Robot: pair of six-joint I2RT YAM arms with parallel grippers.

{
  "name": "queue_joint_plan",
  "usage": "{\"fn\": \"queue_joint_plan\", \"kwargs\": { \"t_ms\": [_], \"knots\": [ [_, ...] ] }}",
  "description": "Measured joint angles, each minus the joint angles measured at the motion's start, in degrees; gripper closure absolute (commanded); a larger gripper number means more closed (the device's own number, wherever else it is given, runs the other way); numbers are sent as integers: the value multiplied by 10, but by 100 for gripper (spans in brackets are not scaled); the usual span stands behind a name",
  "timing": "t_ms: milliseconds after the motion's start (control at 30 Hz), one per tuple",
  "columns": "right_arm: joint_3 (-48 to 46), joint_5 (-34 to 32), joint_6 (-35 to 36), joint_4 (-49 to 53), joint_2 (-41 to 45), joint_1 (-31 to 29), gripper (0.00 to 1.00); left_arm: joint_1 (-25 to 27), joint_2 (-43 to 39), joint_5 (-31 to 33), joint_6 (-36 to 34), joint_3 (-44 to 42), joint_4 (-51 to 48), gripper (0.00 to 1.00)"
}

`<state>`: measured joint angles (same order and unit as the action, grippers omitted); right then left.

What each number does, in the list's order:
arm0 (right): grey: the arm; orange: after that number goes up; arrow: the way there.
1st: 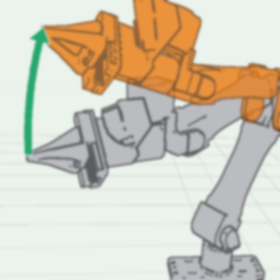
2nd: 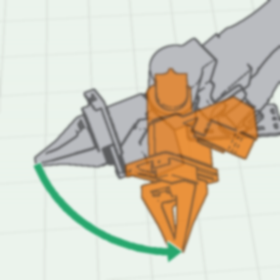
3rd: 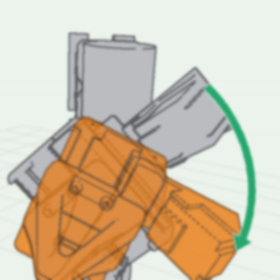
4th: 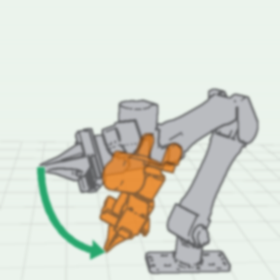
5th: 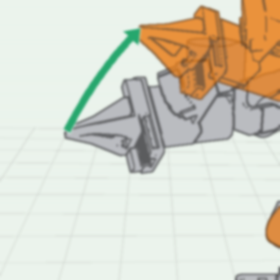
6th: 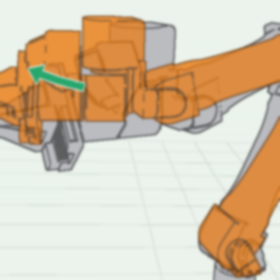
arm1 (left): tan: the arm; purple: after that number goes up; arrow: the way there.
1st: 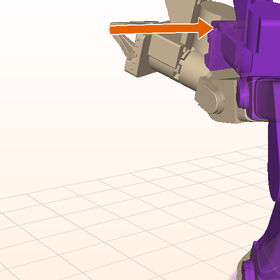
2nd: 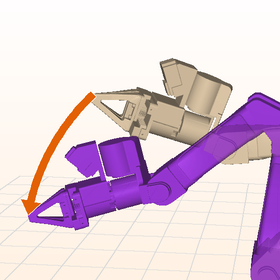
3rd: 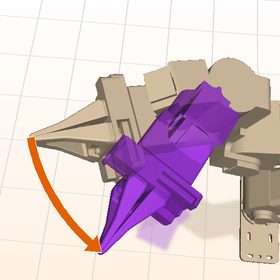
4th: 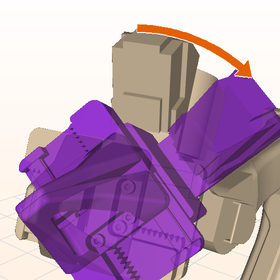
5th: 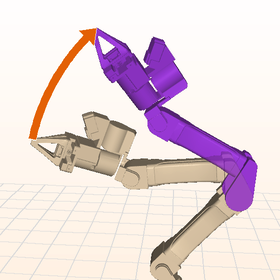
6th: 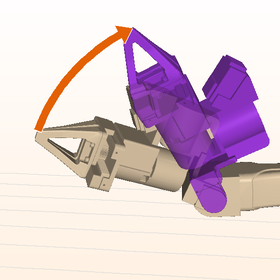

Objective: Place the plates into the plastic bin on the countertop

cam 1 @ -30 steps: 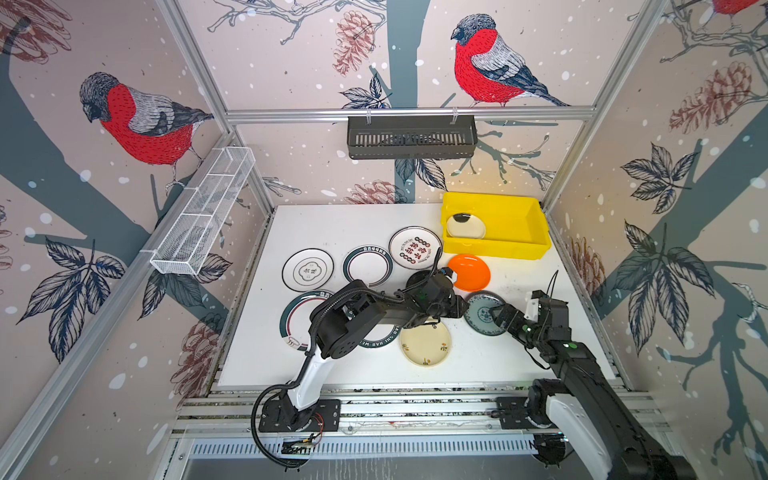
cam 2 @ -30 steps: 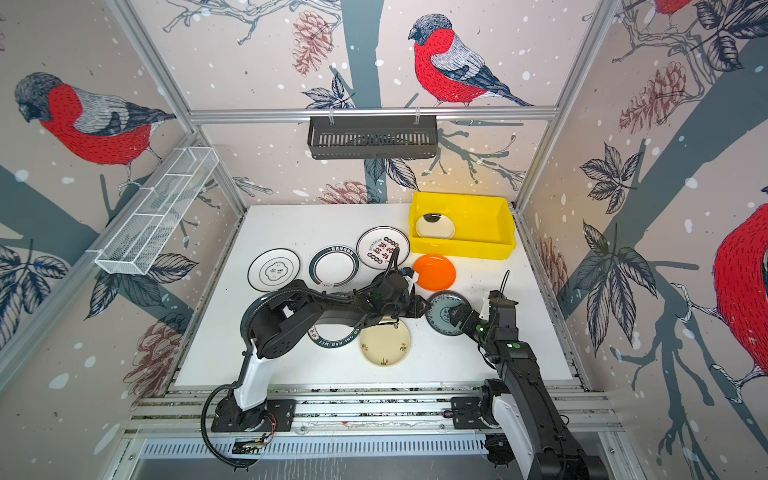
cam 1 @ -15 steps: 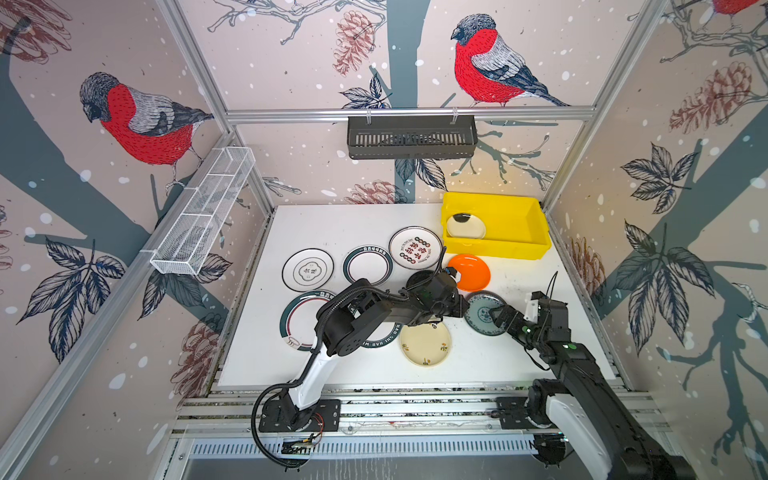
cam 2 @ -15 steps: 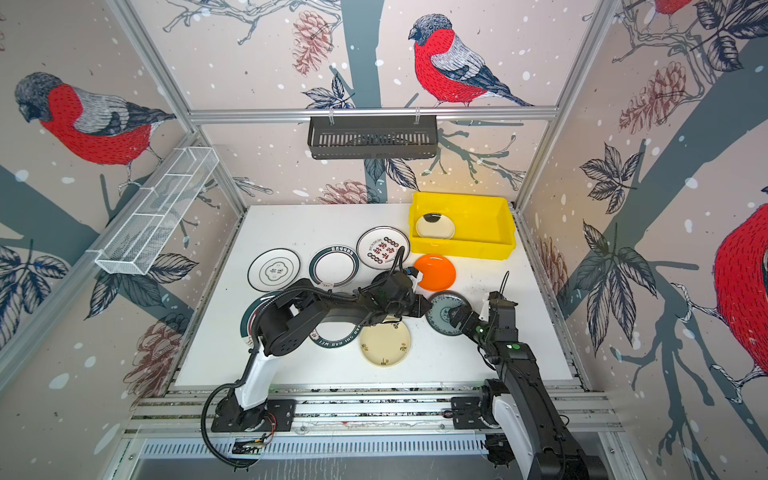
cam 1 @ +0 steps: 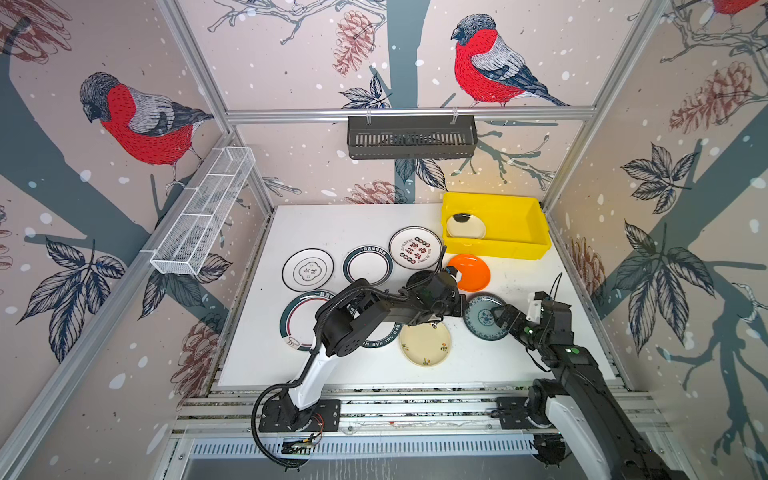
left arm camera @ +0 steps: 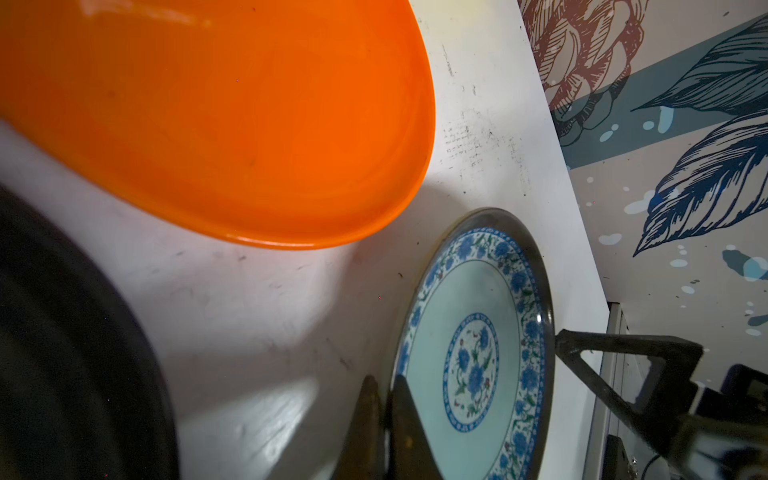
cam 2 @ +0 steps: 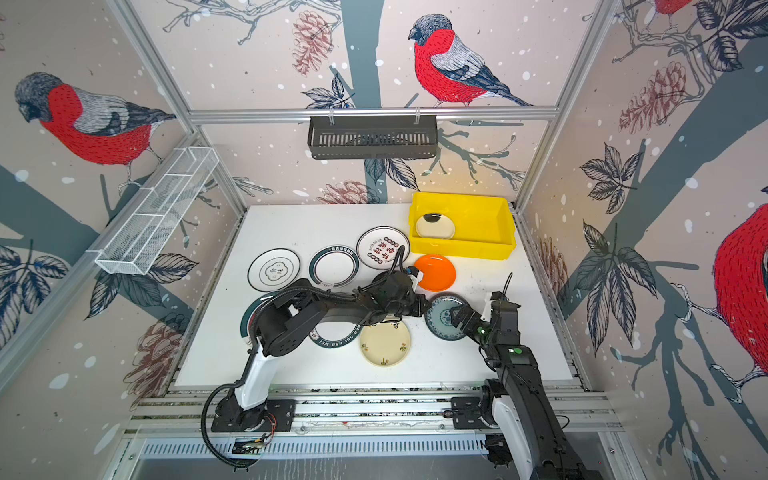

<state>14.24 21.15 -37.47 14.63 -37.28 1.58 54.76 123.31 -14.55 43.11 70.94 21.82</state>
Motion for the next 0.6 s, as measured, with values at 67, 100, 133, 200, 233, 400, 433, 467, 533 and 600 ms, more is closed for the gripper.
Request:
{"fn": "queue_joint_plan", "kwargs": {
  "t_ms": [67, 100, 133, 200, 233, 400, 433, 467, 533, 600],
  "knots": [
    [0, 0, -1, -1, 14, 1, 3, 0, -7, 0, -1, -2, -8, 100],
    [0, 0, -1, -1, 20, 1, 2, -1, -12, 0, -2, -3, -12, 100],
    [1, 0, -1, -1, 24, 1, 3, -2, -18, -1, -3, -4, -16, 100],
    [1, 6, -5, -1, 32, 1, 3, -4, -34, -1, -7, -4, -20, 100],
    [1, 10, -12, -3, 35, 1, 3, -6, -42, -1, -7, -4, -20, 100],
    [12, 40, -20, -15, 45, 2, 6, -21, -87, -11, -10, -10, -10, 100],
    [15, 45, -20, -18, 47, 2, 7, -25, -92, -14, -10, -12, -10, 100],
    [17, 51, -22, -22, 49, 2, 9, -29, -97, -18, -10, -13, -10, 100],
    [19, 64, -29, -32, 51, 2, 17, -36, -103, -20, -10, -16, -10, 100],
    [19, 78, -32, -46, 51, 2, 28, -41, -109, -25, -7, -21, -7, 100]
  ]
}}
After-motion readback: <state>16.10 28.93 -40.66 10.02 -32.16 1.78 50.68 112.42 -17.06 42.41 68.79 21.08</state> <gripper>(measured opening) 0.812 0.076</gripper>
